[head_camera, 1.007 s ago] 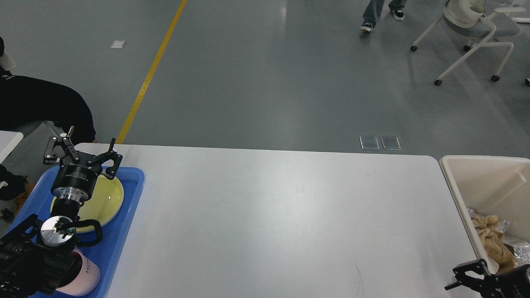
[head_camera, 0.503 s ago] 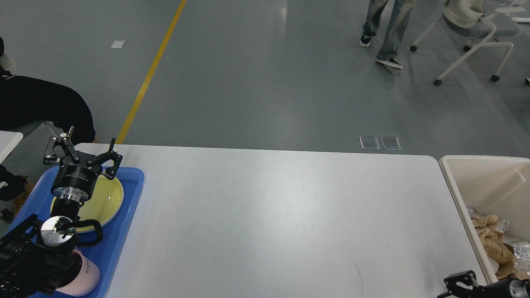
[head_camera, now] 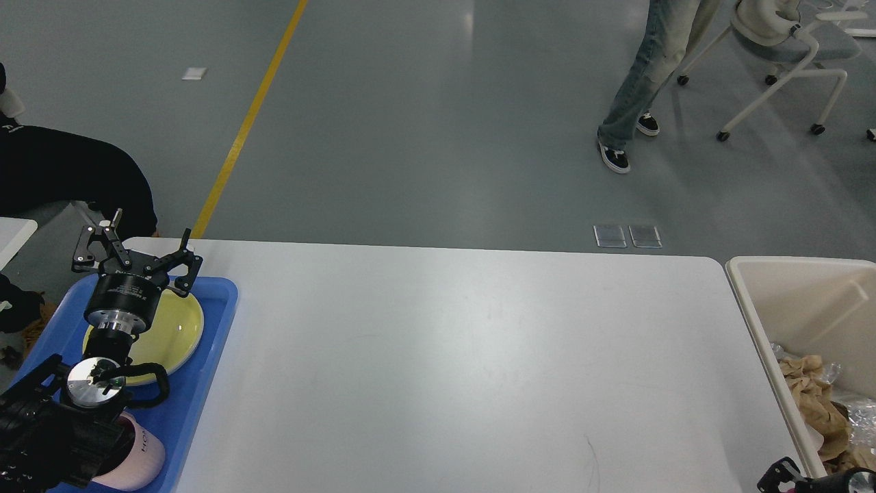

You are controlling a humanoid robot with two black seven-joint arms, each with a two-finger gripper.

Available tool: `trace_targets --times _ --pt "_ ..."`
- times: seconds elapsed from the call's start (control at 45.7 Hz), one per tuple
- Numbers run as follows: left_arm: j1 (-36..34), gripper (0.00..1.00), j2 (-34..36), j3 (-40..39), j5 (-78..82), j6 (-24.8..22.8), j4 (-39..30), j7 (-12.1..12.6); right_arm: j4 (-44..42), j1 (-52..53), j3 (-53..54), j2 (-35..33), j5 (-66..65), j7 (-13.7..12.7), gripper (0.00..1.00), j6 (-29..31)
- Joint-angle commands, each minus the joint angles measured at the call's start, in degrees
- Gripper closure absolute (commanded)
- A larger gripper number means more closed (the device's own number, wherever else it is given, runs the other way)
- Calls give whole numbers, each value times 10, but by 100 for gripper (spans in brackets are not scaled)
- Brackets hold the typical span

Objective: Tidy desktop
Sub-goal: 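Lower the right gripper into the bin toward the red can, then grasp the red can with the right gripper and lift it out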

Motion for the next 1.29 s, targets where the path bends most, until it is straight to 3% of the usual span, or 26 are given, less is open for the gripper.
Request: trace_targets --times 0.0,0.197,0.547,0.722,0.963,1.007,1.16,1.27 --pt "0 4 0 0 1 0 0 0 0 0 4 1 0 0 81 -6" --pt "0 4 0 0 1 0 0 0 5 16 19 -10 4 -3 100 -1" --pt "0 4 0 0 0 0 0 0 3 206 16 -91 -6 -4 100 27" --pt "0 4 0 0 0 0 0 0 5 311 14 -93 -9 -4 94 30" --pt "0 4 0 0 0 0 0 0 1 446 18 -117 -9 -4 92 76" --pt "0 4 0 0 0 0 0 0 1 473 29 -132 -9 -3 86 84" --pt "0 4 0 0 0 0 0 0 -62 437 54 -150 -8 -4 86 62" --pt "0 4 0 0 0 0 0 0 -125 359 67 -130 3 -4 86 10"
